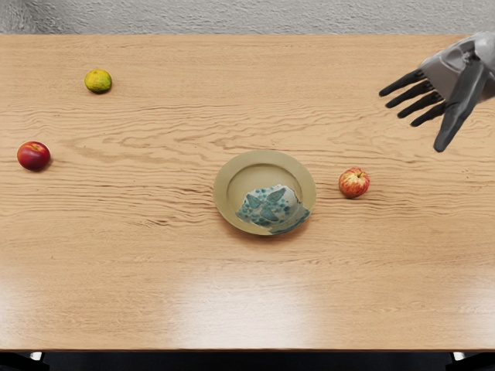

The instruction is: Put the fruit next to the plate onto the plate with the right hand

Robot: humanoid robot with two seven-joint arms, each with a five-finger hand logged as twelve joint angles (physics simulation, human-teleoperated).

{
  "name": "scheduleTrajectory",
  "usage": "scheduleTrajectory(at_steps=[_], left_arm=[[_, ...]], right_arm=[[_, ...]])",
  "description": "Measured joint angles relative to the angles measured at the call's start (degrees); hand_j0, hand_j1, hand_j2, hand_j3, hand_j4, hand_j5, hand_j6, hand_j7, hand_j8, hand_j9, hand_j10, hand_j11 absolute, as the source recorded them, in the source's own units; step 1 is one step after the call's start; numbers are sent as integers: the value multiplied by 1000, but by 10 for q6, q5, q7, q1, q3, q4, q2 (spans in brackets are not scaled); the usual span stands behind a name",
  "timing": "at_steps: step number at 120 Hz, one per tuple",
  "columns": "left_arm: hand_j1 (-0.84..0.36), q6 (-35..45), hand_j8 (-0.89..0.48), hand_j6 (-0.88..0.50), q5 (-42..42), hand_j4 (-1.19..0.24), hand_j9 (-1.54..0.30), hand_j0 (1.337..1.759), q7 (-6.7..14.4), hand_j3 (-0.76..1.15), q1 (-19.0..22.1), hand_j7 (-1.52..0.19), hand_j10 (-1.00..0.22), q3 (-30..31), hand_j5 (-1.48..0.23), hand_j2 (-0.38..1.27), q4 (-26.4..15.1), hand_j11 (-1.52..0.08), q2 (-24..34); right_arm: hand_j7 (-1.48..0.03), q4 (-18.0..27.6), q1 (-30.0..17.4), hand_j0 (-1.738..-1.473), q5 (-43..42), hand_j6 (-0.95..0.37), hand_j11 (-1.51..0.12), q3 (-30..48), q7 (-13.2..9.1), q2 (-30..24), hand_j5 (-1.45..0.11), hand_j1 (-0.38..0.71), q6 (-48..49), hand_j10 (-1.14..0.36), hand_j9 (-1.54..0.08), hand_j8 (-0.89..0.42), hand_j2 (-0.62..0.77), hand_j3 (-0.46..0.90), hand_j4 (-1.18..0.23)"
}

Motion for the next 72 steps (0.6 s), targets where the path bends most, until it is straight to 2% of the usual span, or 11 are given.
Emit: scheduleTrajectory(at_steps=[15,29,43,56,72], left_arm=[[335,0,-13,-13,0,-13,-15,1658,0,0,0,-15,-12,0,-15,3,0,-15,0],[335,0,-13,-13,0,-13,-15,1658,0,0,0,-15,-12,0,-16,3,0,-15,0],[335,0,-13,-13,0,-13,-15,1658,0,0,0,-15,-12,0,-16,3,0,-15,0],[335,0,-13,-13,0,-13,-15,1658,0,0,0,-15,-13,0,-15,3,0,-15,0],[335,0,-13,-13,0,-13,-15,1658,0,0,0,-15,-13,0,-15,2,0,-15,0]], right_arm=[[4,-2,-7,-1658,0,-1,5,0,0,-14,3,-349,0,-2,3,0,-1,0,-1],[2,-19,-57,-1658,-11,-1,3,43,0,-7,2,-349,0,-1,2,0,-1,0,-1],[1,-21,-78,-1658,-42,-1,1,94,0,61,1,-349,-18,-1,1,0,-1,0,-1],[1,-10,-81,-1658,-54,-1,1,112,0,118,0,-349,-120,-1,1,0,-1,0,-1],[0,53,-88,-1658,-116,-1,0,120,0,144,0,-349,-301,-1,0,-1,-1,0,-1]])
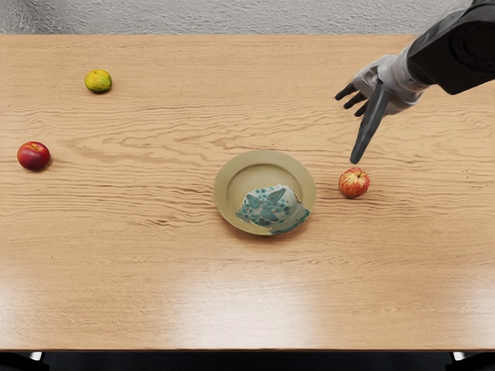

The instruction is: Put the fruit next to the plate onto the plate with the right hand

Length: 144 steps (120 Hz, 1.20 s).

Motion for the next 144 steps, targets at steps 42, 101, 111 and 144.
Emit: scheduleTrajectory(at_steps=[42,101,111,144], left_arm=[[335,0,-13,-13,0,-13,-15,1658,0,0,0,-15,-12,0,-15,2,0,-15,0],[335,0,-13,-13,0,-13,-15,1658,0,0,0,-15,-12,0,-15,3,0,-15,0],[335,0,-13,-13,0,-13,-15,1658,0,0,0,-15,-12,0,-15,3,0,-15,0],[335,0,-13,-13,0,-13,-15,1658,0,0,0,-15,-12,0,-15,3,0,-15,0]], right_arm=[[0,60,-84,-1658,-110,-1,0,3,0,41,0,-349,-210,-1,0,-1,0,0,-1],[-59,18,-169,-1658,-149,-47,-59,3,0,92,-59,-295,-296,-46,-59,-46,-9,0,-46],[-82,-2,-192,-1658,-165,-65,-82,12,0,93,-82,-274,-302,-64,-82,-64,-12,0,-64],[-169,-28,-229,-1658,-194,-132,-169,24,0,124,-169,-193,-323,-131,-169,-131,-25,0,-131]])
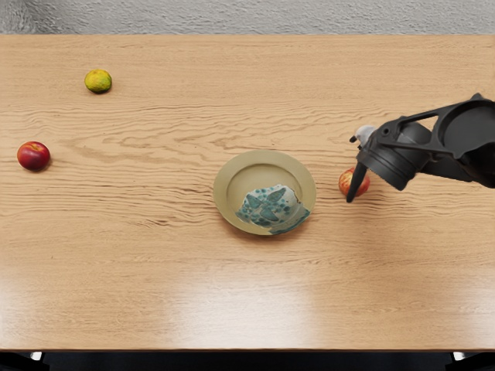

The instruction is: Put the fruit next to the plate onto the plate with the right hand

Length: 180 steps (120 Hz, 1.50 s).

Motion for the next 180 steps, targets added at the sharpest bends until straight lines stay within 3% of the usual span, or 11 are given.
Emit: scheduleTrajectory(at_steps=[45,64,83,87,100,126,136,158,180], left_arm=[[335,0,-13,-13,0,-13,-15,1658,0,0,0,-15,-12,0,-15,3,0,-15,0],[335,0,-13,-13,0,-13,-15,1658,0,0,0,-15,-12,0,-15,3,0,-15,0],[335,0,-13,-13,0,-13,-15,1658,0,0,0,-15,-12,0,-15,3,0,-15,0],[335,0,-13,-13,0,-12,-15,1658,0,0,0,-15,-12,0,-15,2,0,-15,0],[335,0,-12,-12,0,-12,-15,1658,0,0,0,-15,-12,0,-15,2,0,-15,0],[335,0,-11,-11,0,-11,-15,1658,0,0,0,-15,-11,0,-15,2,0,-15,0],[335,0,-11,-11,0,-11,-15,1658,0,0,0,-15,-11,0,-15,2,0,-15,0],[335,0,-12,-12,0,-12,-15,1658,0,0,0,-15,-12,0,-15,2,0,-15,0],[335,0,-12,-12,0,-12,-15,1658,0,0,0,-15,-12,0,-15,3,0,-15,0]], right_arm=[[-261,0,-29,-1658,-19,-202,-261,0,0,12,-261,-109,-25,-201,-261,-202,-39,0,-201],[-306,-3,-48,-1658,-64,-237,-306,14,0,11,-306,-67,-38,-236,-306,-236,-46,0,-236],[-592,-9,-72,-1658,-69,-457,-592,40,0,7,-592,197,-44,-456,-592,-443,-90,0,-457],[-665,-9,-76,-1657,-69,-513,-670,48,0,5,-666,234,-44,-444,-668,-404,-45,0,-512],[-855,-10,-85,-1653,-70,-512,-877,70,0,0,-864,270,-44,-446,-868,-368,170,1,-653],[-1038,-10,-124,-1653,-67,-508,-1078,178,0,-64,-1089,295,-30,-358,-1076,-312,341,1,-771],[-1070,-19,-162,-1653,-68,-539,-1109,262,0,-118,-1124,283,31,-369,-1111,-324,412,0,-795],[-1108,-48,-295,-1654,-54,-650,-1129,520,0,-226,-1171,317,278,-414,-1126,-316,542,0,-822],[-1124,-99,-342,-1655,7,-775,-1135,611,0,-251,-1188,339,467,-409,-1133,-318,568,0,-835]])
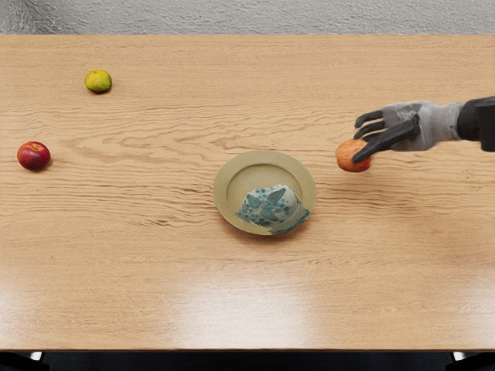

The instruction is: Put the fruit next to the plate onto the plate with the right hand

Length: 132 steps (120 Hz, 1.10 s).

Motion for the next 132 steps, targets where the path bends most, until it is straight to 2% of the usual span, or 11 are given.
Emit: scheduleTrajectory(at_steps=[18,48,50,63,73,84,90,101,108,132], left_arm=[[335,0,-12,-13,0,-12,-15,1658,0,0,0,-15,-12,0,-15,3,0,-15,0],[335,0,-13,-13,0,-13,-15,1658,0,0,0,-15,-12,0,-15,3,0,-15,0],[335,0,-12,-13,0,-12,-15,1658,0,0,0,-15,-12,0,-15,3,0,-15,0],[335,0,-12,-12,0,-12,-15,1658,0,0,0,-15,-12,0,-15,2,0,-15,0],[335,0,-11,-11,0,-12,-15,1658,0,0,0,-15,-11,0,-15,2,0,-15,0],[335,0,-11,-11,0,-11,-15,1658,0,0,0,-15,-11,0,-15,2,0,-15,0],[335,0,-12,-12,0,-12,-15,1658,0,0,-29,-15,-12,0,-15,2,0,-15,0],[335,0,-11,-11,0,-11,-15,1658,0,0,-29,-15,-11,0,-15,2,0,-15,0],[335,0,-11,-11,0,-11,-15,1658,0,0,-29,-15,-11,0,-15,2,0,-15,0],[335,0,-11,-11,0,-11,-15,1658,-1,0,-30,-15,-11,0,-15,2,0,-15,0]], right_arm=[[-1129,-8,-7,-1655,29,-828,-1138,16,0,37,-1190,341,72,-396,-1140,-326,579,0,-843],[-1133,-23,-9,-1656,10,-863,-1143,19,0,138,-1181,346,93,-407,-1142,-321,584,0,-853],[-1107,-24,-9,-1657,9,-844,-1116,18,0,141,-1152,330,93,-414,-1113,-323,555,0,-834],[-667,-32,-14,-1657,-15,-508,-672,20,0,152,-693,65,90,-255,-671,-202,323,0,-502],[-443,-34,-17,-1657,-26,-338,-447,22,0,154,-461,-74,90,-170,-446,-134,214,0,-334],[-283,-24,-23,-1658,-27,-215,-285,51,0,124,-294,-173,118,-108,-284,-86,137,0,-213],[-221,-14,-34,-1658,-20,-169,-223,75,0,86,-230,-211,133,-85,-223,-67,107,0,-167],[-141,-5,-60,-1658,10,-107,-142,102,0,-3,-147,-261,147,-54,-142,-43,68,0,-106],[-106,-2,-73,-1658,23,-80,-107,111,0,-39,-110,-283,151,-40,-107,-31,52,0,-79],[-40,0,-93,-1658,38,-29,-40,121,0,-76,-41,-325,156,-15,-40,-11,20,0,-29]])
